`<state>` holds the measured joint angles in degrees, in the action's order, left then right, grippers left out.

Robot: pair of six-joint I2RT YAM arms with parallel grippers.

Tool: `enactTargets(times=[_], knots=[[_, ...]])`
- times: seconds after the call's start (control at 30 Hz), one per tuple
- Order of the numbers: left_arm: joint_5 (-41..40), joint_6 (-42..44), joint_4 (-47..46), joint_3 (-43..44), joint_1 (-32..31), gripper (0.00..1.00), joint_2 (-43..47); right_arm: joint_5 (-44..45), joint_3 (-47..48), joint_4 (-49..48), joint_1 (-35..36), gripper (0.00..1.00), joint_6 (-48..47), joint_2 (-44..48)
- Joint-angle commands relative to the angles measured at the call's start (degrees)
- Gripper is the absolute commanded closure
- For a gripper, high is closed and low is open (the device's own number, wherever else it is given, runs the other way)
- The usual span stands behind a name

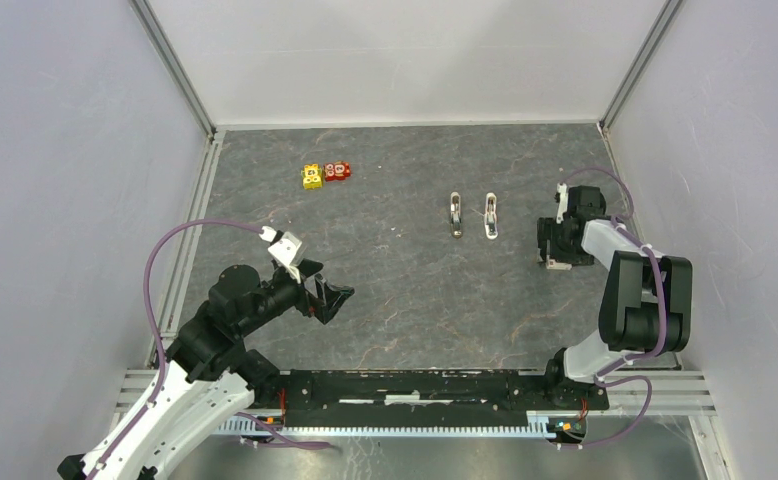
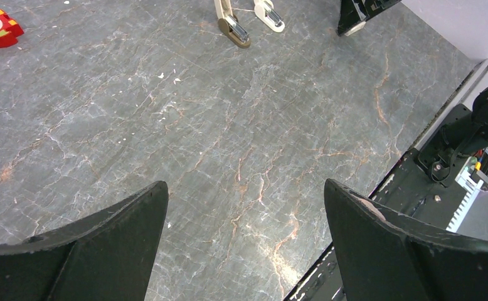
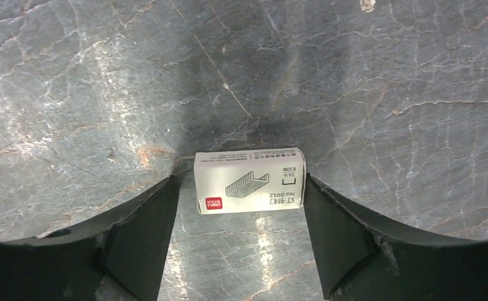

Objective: Load the staples into the stapler

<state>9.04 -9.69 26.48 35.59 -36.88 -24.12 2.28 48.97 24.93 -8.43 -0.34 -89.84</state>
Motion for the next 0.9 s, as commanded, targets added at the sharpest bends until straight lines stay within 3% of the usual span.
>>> enactTargets(times=[0.0,0.13,0.47,0.87], knots=[[-1.07,3.10,-1.63,0.32,-0.21,0.00,-0.08,-2.14,0.15,-1.19,-0.28,0.24,0.03,0.92],[-1.04,3.05,-1.61,0.34,-0.21,0.00,-0.24,-5.52,-1.23,-1.99,0.44,0.29,0.30,1.22],[-1.31,3.19,-1.52,0.31,-0.21,0.00,-0.32,-2.75,-3.29,-1.37,8.82,0.34,3.28,5.52],[-2.12,3.24,-1.19,0.47,-0.25,0.00,-1.66,-4.77,-9.48,-4.61,29.68,0.39,13.20,14.08]])
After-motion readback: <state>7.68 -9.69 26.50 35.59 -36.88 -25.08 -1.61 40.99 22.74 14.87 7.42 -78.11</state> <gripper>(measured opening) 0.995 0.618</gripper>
